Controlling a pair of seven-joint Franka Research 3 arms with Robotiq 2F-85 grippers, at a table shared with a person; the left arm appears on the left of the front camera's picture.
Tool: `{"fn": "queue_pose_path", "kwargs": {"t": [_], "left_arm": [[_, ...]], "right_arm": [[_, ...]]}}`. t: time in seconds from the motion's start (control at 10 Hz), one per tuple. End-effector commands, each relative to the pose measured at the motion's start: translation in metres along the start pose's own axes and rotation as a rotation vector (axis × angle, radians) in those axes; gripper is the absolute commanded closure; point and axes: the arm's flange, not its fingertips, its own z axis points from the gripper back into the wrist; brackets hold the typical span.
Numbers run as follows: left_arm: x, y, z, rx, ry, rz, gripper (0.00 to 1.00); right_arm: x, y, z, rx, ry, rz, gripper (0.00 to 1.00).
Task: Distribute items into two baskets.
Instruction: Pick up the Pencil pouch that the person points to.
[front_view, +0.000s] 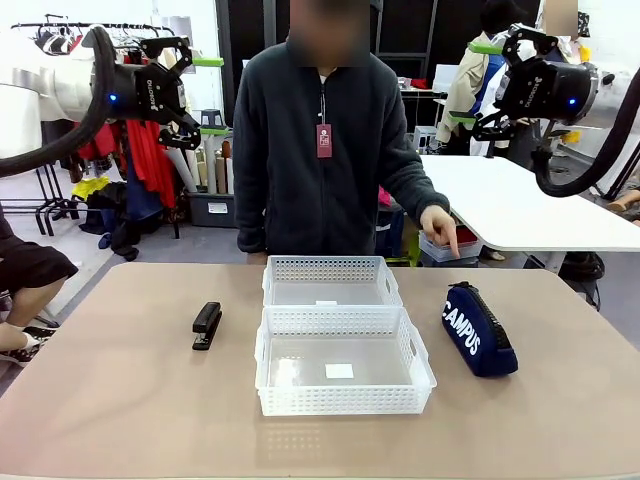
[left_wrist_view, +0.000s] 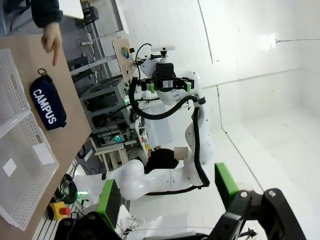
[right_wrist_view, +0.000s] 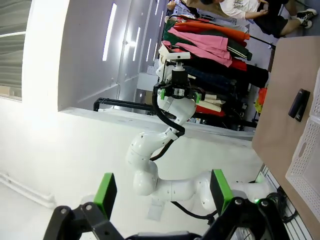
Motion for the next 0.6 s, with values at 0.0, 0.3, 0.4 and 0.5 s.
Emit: {"fn": "queue_pose_path", "kwargs": {"t": [0.0,0.3,0.4,0.5], "left_arm": [[-0.0002,-0.0006,0.0006,-0.001,0.0,-0.004,0.0],[-0.0002,-0.0006,0.0006,-0.001,0.0,-0.004,0.0],[-0.0002,-0.0006,0.0006,-0.001,0.0,-0.004,0.0],[-0.0002,-0.0006,0.0006,-0.001,0.0,-0.004,0.0]], "right_arm": [[-0.0003,0.001,0.0004,0.002,-0.001,0.002,0.0],[-0.0003,0.001,0.0004,0.002,-0.001,0.002,0.0],[-0.0003,0.001,0.0004,0.002,-0.001,0.002,0.0],[-0.0003,0.001,0.0004,0.002,-0.001,0.002,0.0]]}}
